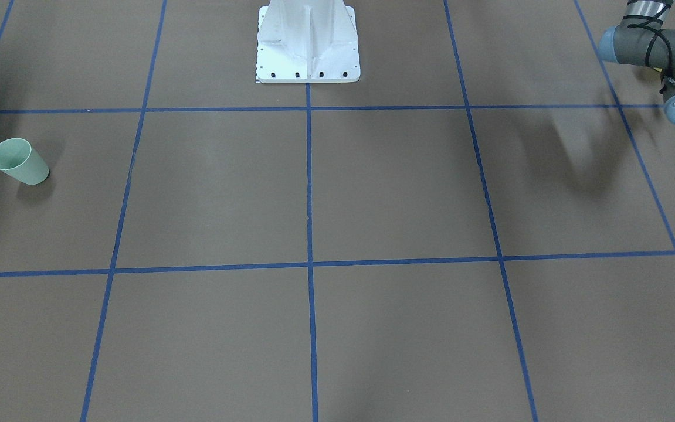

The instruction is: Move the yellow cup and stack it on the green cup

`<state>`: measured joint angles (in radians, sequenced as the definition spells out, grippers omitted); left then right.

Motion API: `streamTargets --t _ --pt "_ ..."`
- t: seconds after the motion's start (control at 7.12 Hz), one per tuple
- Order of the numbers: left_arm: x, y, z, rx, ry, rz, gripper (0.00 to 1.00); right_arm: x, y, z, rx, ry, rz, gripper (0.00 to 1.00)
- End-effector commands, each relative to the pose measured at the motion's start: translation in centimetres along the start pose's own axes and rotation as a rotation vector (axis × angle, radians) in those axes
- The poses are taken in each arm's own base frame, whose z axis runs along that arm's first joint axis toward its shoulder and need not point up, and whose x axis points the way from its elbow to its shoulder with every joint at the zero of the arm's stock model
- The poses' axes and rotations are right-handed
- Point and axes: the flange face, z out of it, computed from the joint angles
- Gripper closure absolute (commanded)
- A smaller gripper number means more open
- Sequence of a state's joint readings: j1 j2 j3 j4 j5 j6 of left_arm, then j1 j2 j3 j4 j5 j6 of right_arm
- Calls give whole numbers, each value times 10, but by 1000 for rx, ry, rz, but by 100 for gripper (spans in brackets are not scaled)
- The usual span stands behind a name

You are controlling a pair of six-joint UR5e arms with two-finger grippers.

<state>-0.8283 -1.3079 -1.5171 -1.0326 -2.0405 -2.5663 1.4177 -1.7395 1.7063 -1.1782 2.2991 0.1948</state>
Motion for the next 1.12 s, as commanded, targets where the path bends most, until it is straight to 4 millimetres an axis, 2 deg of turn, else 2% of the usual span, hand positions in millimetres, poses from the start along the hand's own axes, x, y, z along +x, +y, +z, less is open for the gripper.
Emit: streamTargets --t 0.0,0.7,0.98 --pt "11 8 16 -2 7 -31 0 0 0 1 0 1 -2 0" --pt "12 16 51 25 -124 -104 0 -7 -1 7 -12 0 -15 0" --pt "12 18 56 26 -138 -107 0 -8 -1 7 -14 -2 -18 0"
